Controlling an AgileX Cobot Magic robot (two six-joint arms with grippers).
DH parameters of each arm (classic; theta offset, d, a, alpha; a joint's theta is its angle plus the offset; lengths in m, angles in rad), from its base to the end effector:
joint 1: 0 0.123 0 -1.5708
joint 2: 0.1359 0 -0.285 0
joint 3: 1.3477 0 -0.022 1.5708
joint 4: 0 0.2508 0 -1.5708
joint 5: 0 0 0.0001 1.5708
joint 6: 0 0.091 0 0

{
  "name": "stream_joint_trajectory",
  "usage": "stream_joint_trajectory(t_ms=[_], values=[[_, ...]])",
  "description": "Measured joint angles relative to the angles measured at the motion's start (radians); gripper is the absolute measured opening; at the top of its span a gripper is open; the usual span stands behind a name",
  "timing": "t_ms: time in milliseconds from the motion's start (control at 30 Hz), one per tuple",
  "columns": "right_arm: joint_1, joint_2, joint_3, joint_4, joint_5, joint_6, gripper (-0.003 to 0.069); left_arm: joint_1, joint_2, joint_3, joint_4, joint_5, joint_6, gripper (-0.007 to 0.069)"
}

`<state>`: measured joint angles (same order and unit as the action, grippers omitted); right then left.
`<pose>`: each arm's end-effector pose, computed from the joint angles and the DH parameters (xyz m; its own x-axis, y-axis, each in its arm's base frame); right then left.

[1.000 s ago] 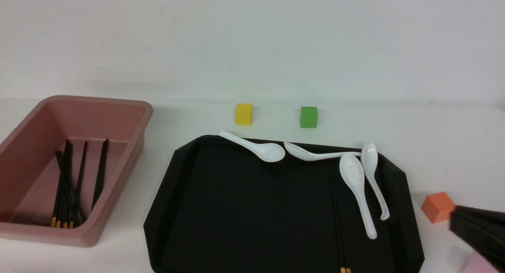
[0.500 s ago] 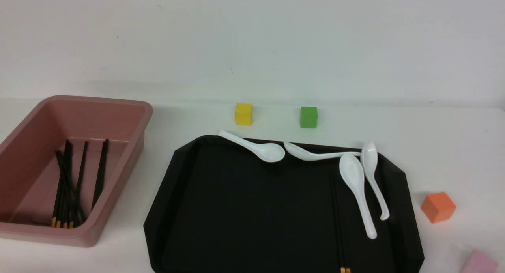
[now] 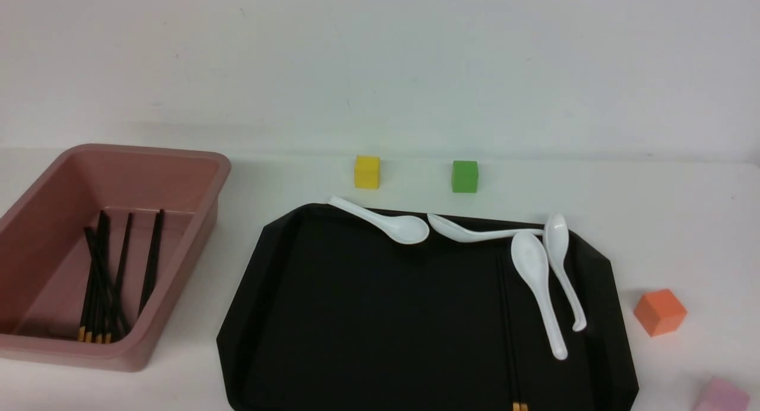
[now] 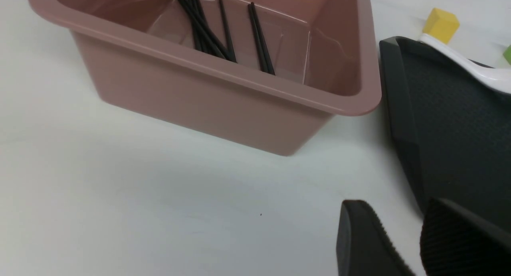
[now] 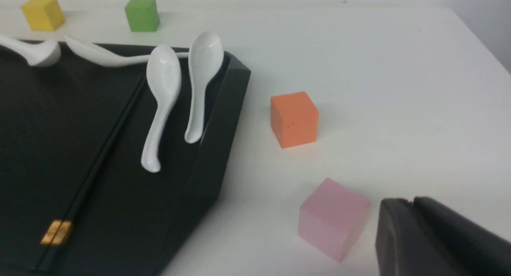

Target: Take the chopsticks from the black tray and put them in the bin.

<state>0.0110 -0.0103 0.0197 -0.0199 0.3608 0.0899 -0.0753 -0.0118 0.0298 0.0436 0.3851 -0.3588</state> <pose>0.0529 -0.0001 0.1746 -0.2788 0.0682 -0.9579 0.0156 0.9977 0.0664 0.0523 -0.0024 0.1692 -0.3126 -0.2903 -0.9044 -0.0402 0.9553 -0.2928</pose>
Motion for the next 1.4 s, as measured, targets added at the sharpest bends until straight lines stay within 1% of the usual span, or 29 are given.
stream_joint_trajectory(t_ms=[167, 1400], values=[[0.041, 0.000, -0.001, 0.000, 0.002, 0.000, 0.0069, 0.000, 0.000, 0.000, 0.000, 0.000, 0.000, 0.0237], [0.042, 0.000, -0.001, 0.000, 0.002, 0.000, 0.0095, 0.000, 0.000, 0.000, 0.000, 0.000, 0.000, 0.0239]])
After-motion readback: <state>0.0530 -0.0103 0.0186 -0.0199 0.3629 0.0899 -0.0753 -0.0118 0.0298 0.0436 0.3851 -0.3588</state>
